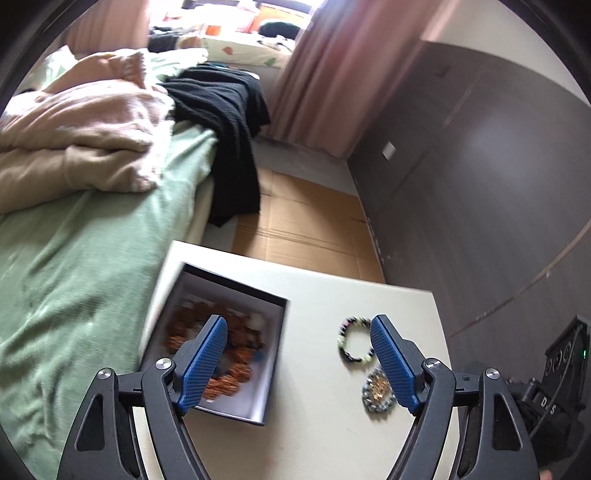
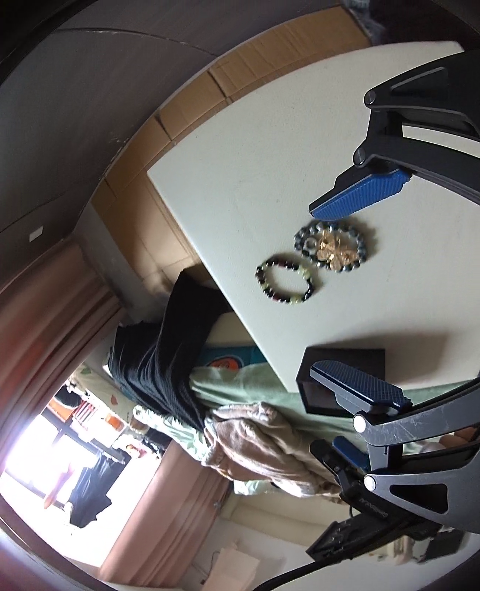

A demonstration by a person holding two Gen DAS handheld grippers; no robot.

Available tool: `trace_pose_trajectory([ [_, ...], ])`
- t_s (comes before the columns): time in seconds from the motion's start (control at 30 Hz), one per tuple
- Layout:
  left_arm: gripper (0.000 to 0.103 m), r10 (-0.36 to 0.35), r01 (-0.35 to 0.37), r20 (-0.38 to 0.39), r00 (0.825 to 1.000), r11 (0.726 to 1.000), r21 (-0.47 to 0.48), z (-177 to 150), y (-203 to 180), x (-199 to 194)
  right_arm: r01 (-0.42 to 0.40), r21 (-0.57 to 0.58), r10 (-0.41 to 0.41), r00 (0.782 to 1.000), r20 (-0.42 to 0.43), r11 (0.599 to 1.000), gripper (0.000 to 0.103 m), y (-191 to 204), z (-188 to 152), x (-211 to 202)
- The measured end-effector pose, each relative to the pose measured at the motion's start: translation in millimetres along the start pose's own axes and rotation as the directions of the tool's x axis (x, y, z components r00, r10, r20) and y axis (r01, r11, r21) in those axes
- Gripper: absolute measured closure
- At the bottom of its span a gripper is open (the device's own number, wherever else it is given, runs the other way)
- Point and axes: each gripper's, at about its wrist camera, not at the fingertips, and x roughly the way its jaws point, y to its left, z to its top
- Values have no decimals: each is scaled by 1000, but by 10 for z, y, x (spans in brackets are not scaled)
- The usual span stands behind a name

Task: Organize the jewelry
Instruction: 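Move the left gripper over the gold butterfly brooch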

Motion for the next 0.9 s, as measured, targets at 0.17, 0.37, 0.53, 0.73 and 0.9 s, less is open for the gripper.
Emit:
trace_pose_trajectory([
  [0.17,23,-1,4,-32,999,997,77,-113,-232,137,15,12,-15,1000,-22,1000,24,-121,27,-57],
  [0.37,29,4,6,-64,998,988,154,-242,-433,271,35,53,-34,999,-31,998,24,-318,60,-140],
  [0.53,45,0,24,-112,994,976,215,-366,-636,439,29,113,-25,999,-39,993,24,-495,94,-186],
  [0.73,54,-4,55,-172,985,954,294,-546,-855,633,-14,166,23,998,-54,986,24,-644,114,-209],
  [0.9,56,10,61,-211,977,944,324,-667,-956,812,-6,176,17,998,-62,984,24,-715,127,-225],
])
